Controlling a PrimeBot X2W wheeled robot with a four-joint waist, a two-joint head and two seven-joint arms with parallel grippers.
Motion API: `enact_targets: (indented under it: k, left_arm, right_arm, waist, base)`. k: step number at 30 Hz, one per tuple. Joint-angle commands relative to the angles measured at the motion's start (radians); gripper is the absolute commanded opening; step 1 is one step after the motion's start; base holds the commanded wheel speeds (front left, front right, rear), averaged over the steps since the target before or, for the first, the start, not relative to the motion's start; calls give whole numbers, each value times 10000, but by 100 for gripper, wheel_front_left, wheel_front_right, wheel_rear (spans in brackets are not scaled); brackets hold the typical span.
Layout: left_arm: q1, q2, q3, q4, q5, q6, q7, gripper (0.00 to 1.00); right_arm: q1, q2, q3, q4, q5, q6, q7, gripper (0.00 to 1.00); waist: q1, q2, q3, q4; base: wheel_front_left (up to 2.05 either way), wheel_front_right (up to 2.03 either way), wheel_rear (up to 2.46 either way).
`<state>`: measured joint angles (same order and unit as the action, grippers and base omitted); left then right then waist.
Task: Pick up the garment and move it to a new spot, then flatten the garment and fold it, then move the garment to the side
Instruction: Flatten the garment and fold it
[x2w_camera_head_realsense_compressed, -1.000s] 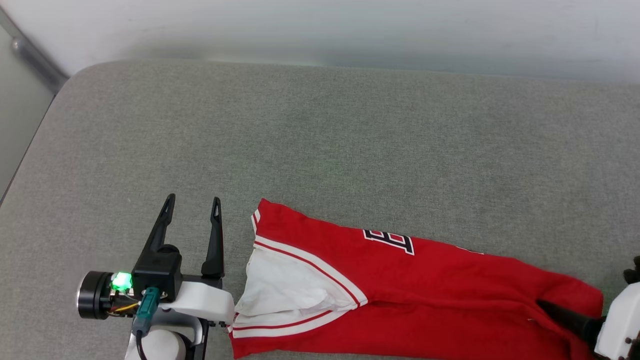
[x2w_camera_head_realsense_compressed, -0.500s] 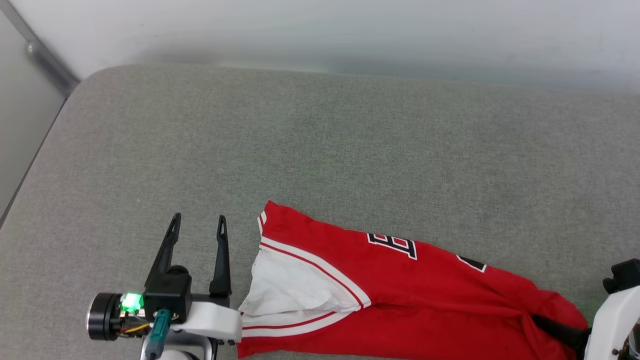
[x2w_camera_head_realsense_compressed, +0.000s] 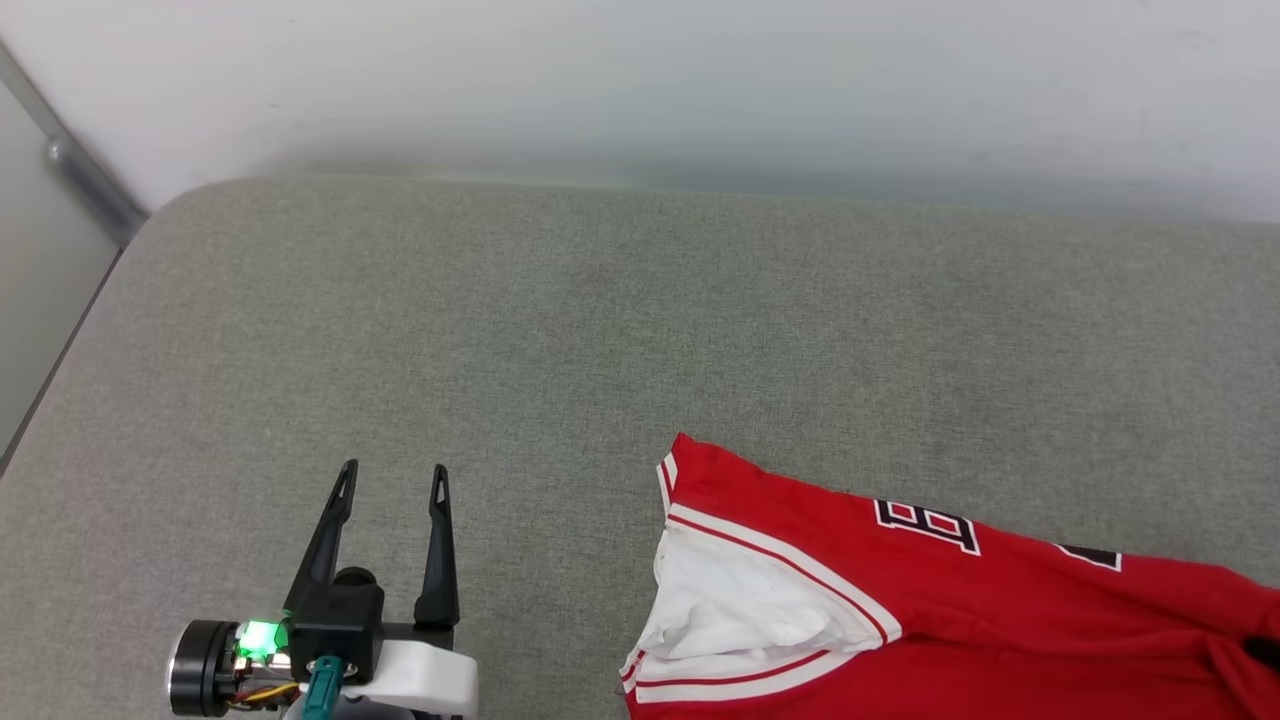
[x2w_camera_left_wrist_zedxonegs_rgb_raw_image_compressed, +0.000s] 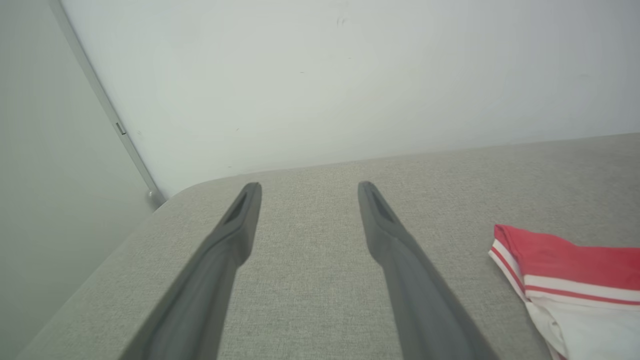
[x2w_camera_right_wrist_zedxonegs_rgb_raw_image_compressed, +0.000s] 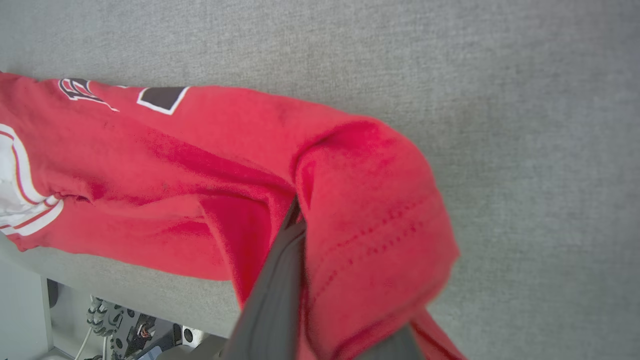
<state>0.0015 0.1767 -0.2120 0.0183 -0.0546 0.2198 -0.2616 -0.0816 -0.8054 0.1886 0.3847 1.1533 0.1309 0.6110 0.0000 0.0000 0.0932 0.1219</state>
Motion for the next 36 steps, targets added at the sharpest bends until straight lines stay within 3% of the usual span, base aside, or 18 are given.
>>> enact_targets:
  k: [1,6,13,19,29,36]
  left_arm:
    - [150,-26,73,-25,42,-24,-47,100]
    - [325,-130,226,-44,139,-108,-47,100]
    - [282,-280,254,-16,267,-321,-45,100]
    - [145,-394,235,11,348,-435,-36,100]
    - [-258,-572,247,128,356,-628,-36,100]
    - [-442,-705,229,141,393,-702,-36,100]
  right_arm:
    - [122,17,6,-143,93,-4,117,0]
    - [379,77,70,-1544,478,-4,925,0]
    - [166,794,-56,-3651,1154,-2,1946,0]
    - [-695,1637,382,-4559,735,-2,2759,0]
    - [-2903,3309,1885,-3852,-831,-2,3274,0]
    - [-3790,3830,3348,-2341,-1961,-2,2912,0]
  waist:
    - [0,0,-59,-30]
    - [0,0,-221,-186]
    - [0,0,-237,-113]
    - [0,0,-46,184]
    - [0,0,400,608]
    - [0,0,703,785]
  base:
    - [0,0,0]
    - [0,0,0]
    - [0,0,0]
    - [0,0,0]
    - [0,0,0]
    - [0,0,0]
